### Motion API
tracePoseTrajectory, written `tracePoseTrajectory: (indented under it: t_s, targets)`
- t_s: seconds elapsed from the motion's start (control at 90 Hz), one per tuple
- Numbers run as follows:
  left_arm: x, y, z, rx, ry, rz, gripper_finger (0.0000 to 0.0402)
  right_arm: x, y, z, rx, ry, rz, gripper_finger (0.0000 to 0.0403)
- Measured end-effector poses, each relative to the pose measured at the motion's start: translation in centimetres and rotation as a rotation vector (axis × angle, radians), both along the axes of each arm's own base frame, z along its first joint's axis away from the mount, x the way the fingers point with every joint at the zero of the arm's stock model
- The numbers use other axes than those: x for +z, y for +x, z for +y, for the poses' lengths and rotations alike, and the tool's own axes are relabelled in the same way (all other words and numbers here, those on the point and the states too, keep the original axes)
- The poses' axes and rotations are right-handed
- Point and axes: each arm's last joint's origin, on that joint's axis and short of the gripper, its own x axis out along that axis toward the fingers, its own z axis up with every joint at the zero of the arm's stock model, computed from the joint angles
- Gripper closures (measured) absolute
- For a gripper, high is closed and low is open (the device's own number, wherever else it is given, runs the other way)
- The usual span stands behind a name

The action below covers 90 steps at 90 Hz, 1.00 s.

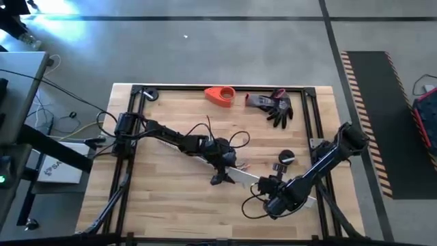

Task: Ziptie cables
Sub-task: Close the white cable duct

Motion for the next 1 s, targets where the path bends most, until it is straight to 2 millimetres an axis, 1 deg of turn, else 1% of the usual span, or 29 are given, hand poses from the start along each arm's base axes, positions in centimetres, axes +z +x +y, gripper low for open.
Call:
tracePoseTrajectory:
  t_s: [0.111,0.222,0.267,0.367,0.478,0.589,0.678,0.8,0.911,1.0]
  targets:
    - [0.0,0.0,0.0,-0.014,0.019,-0.011,0.0272,0.0,0.0,0.1,0.004,-0.003,-0.008,0.0403]
    - [-0.1,-0.1,-0.1,-0.035,0.049,-0.016,0.0368,0.0,-0.1,0.2,-0.005,-0.009,-0.034,0.0403]
    - [-0.2,-0.1,-0.1,-0.034,0.068,-0.018,0.0387,0.1,-0.1,0.3,-0.011,-0.006,-0.044,0.0403]
    - [-0.1,-0.2,-0.4,-0.057,0.120,-0.041,0.0390,0.8,0.1,0.8,-0.009,0.021,-0.058,0.0403]
    - [0.8,-0.7,-1.0,-0.093,0.242,-0.077,0.0399,2.6,0.6,2.0,0.042,0.054,-0.108,0.0399]
    - [1.6,-1.4,-2.3,-0.168,0.414,-0.118,0.0400,4.3,1.1,2.7,0.081,0.060,-0.178,0.0374]
    - [1.9,-2.1,-3.9,-0.249,0.568,-0.149,0.0401,5.0,1.1,2.7,0.077,0.081,-0.219,0.0336]
    - [2.0,-3.0,-6.3,-0.300,0.877,-0.166,0.0401,5.1,0.6,2.3,0.039,0.157,-0.294,0.0270]
    - [1.7,-3.8,-8.0,-0.320,1.101,-0.151,0.0401,3.8,0.4,2.1,0.002,0.272,-0.384,0.0203]
    - [1.9,-4.1,-9.1,-0.302,1.210,-0.169,0.0401,1.8,0.3,2.2,0.006,0.409,-0.406,0.0149]
